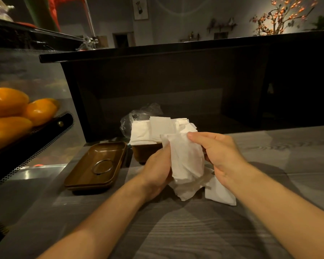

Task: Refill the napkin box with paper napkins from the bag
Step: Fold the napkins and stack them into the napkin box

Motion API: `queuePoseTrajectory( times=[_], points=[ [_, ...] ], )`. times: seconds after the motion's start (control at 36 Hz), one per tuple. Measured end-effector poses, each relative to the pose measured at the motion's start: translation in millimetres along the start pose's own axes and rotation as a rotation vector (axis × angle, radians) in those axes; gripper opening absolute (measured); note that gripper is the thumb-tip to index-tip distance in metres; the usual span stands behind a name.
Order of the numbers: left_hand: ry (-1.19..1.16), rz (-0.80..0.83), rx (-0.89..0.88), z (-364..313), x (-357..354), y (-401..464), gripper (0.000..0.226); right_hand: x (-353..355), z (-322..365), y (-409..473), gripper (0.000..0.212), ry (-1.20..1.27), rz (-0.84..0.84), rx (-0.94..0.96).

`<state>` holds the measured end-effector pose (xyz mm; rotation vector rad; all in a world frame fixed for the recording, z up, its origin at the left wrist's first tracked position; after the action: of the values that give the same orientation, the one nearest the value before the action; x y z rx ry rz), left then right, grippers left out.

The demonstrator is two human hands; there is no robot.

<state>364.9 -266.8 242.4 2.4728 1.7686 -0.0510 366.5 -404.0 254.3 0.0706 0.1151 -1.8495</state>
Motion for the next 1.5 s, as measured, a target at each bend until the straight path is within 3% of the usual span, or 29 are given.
queuePoseTrajectory(
  times=[0.11, 0.22, 0.31, 0.42, 0.47, 0.56, 0.61, 0.67, 0.75, 0.81, 0.89, 0.94, 1.03, 1.06, 1.11, 1.19, 1.28, 1.5],
  points=[
    [-0.134, 0.039, 0.009, -2.7, -6.1, -1.5, 0.051, 1.3, -2.5, -1.3, 0.021, 0.004, -0.036, 0.002],
    [0.010, 0.102, 0.024, -2.6, -17.1, -5.9, 0.034, -4.9, -6.8, -3.5, 0.019, -0.032, 0.007, -0.025],
    [0.058, 0.015, 0.059, 1.6, -4.6, -3.3, 0.026, -10.9, -4.5, -4.2, 0.019, -0.094, 0.107, -0.029],
    [0.033, 0.062, 0.106, 1.0, -0.9, -4.8, 0.038, -13.3, 20.5, -0.2, 0.031, -0.301, 0.178, 0.196],
    [0.038, 0.104, 0.126, -1.8, -3.0, -7.5, 0.042, -23.4, 21.8, -1.5, 0.042, -0.331, 0.309, 0.198],
    [0.054, 0.142, 0.122, -6.7, -4.9, -10.9, 0.039, -35.7, 21.9, -10.2, 0.020, -0.419, 0.494, 0.214],
    [0.055, 0.192, 0.118, -7.9, -7.3, -13.7, 0.041, -37.1, 26.5, -14.7, 0.005, -0.424, 0.524, 0.259],
    [-0.002, 0.294, 0.130, -7.1, -14.3, -17.7, 0.052, -38.2, 29.4, -17.0, 0.003, -0.391, 0.532, 0.275],
    [-0.013, 0.391, 0.101, -13.7, -24.8, -21.5, 0.047, -41.6, 36.8, -19.9, 0.009, -0.317, 0.521, 0.321],
    [0.056, 0.331, 0.071, -14.7, -22.3, -17.2, 0.040, -41.0, 39.7, -18.8, 0.010, -0.326, 0.475, 0.357],
    [0.130, 0.117, 0.044, -13.7, -4.5, -7.7, 0.022, -36.5, 35.5, -14.3, 0.012, -0.343, 0.449, 0.324],
    [0.081, -0.044, 0.058, -10.9, 11.7, -3.7, 0.029, -30.1, 33.7, -11.0, 0.020, -0.347, 0.431, 0.325],
    [0.028, -0.217, 0.048, -13.6, 38.7, -0.4, 0.035, -10.5, 47.5, -6.8, 0.017, -0.662, 0.275, 0.519],
    [0.004, -0.215, 0.035, -16.3, 41.5, 0.0, 0.037, -12.2, 45.6, -8.3, 0.014, -0.761, 0.331, 0.529],
    [-0.013, -0.173, 0.000, -24.3, 39.0, -1.7, 0.039, -25.5, 21.0, -16.0, 0.017, -0.966, 0.599, 0.438],
    [0.037, -0.164, -0.009, -25.5, 37.0, -2.8, 0.040, -36.7, -17.8, -30.9, 0.039, -1.237, 0.851, 0.286],
    [0.110, -0.162, -0.012, -21.9, 36.8, -1.6, 0.037, -42.6, -20.0, -31.7, 0.042, -1.236, 0.833, 0.306],
    [0.237, -0.150, 0.004, -17.2, 38.2, 0.0, 0.032, -39.5, -6.8, -23.6, 0.019, -1.136, 0.674, 0.400]
  ],
)
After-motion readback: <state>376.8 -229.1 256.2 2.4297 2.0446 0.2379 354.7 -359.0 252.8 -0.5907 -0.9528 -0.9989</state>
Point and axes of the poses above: each hand's wrist, its own y-axis towards the middle knuckle, its own x-axis out of the back of the hand, z = x × y, the point moved 10 cm from there along y, towards the middle knuckle, and after that the axes turned 1 degree about -x, right-handed, at the moved point
